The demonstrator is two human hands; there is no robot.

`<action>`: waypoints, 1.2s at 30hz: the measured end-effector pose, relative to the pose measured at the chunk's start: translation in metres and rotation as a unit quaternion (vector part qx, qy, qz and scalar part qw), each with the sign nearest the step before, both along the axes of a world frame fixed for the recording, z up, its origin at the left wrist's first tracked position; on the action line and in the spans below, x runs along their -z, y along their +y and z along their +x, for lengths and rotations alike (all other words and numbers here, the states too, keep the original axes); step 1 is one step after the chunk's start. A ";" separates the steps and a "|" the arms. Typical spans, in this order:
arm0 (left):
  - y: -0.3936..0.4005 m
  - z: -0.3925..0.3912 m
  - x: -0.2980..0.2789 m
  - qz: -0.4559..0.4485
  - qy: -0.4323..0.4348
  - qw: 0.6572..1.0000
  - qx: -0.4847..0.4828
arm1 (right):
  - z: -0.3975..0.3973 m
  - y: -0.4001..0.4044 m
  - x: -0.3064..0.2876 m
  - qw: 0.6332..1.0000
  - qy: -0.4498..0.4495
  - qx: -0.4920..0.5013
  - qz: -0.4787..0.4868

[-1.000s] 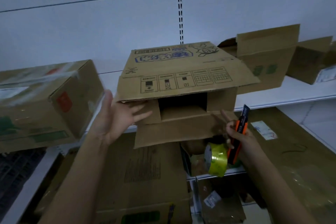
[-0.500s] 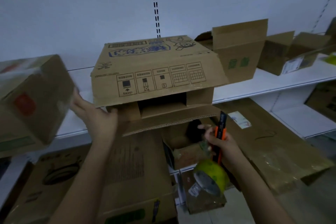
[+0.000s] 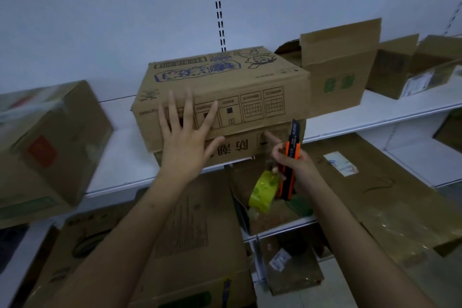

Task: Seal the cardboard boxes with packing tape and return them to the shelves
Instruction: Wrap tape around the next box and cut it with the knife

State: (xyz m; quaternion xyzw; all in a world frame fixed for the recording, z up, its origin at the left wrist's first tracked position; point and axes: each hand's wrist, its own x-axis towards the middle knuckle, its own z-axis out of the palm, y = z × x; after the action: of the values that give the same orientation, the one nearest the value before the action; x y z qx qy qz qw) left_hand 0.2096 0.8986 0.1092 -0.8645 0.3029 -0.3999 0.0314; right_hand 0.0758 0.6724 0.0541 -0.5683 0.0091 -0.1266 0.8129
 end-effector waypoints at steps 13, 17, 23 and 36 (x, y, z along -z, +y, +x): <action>-0.005 0.031 0.026 -0.072 -0.112 0.991 0.028 | -0.029 0.008 -0.069 0.964 -0.011 0.088 -0.251; -0.006 0.024 0.017 -0.092 -0.069 0.993 0.000 | -0.035 0.012 -0.092 0.968 -0.026 0.106 -0.227; -0.027 -0.031 0.002 -0.267 0.089 0.956 0.085 | -0.034 0.029 -0.107 0.955 -0.039 0.159 -0.247; -0.051 -0.153 0.015 -0.421 0.620 0.616 0.243 | -0.055 0.039 -0.136 0.919 -0.022 0.238 -0.314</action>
State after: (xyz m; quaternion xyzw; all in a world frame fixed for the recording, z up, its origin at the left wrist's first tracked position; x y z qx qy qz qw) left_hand 0.0564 0.8480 0.0944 -0.7204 0.2476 0.1546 -0.6291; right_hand 0.0204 0.7117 0.1899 -0.7723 0.0865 -0.3253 0.5388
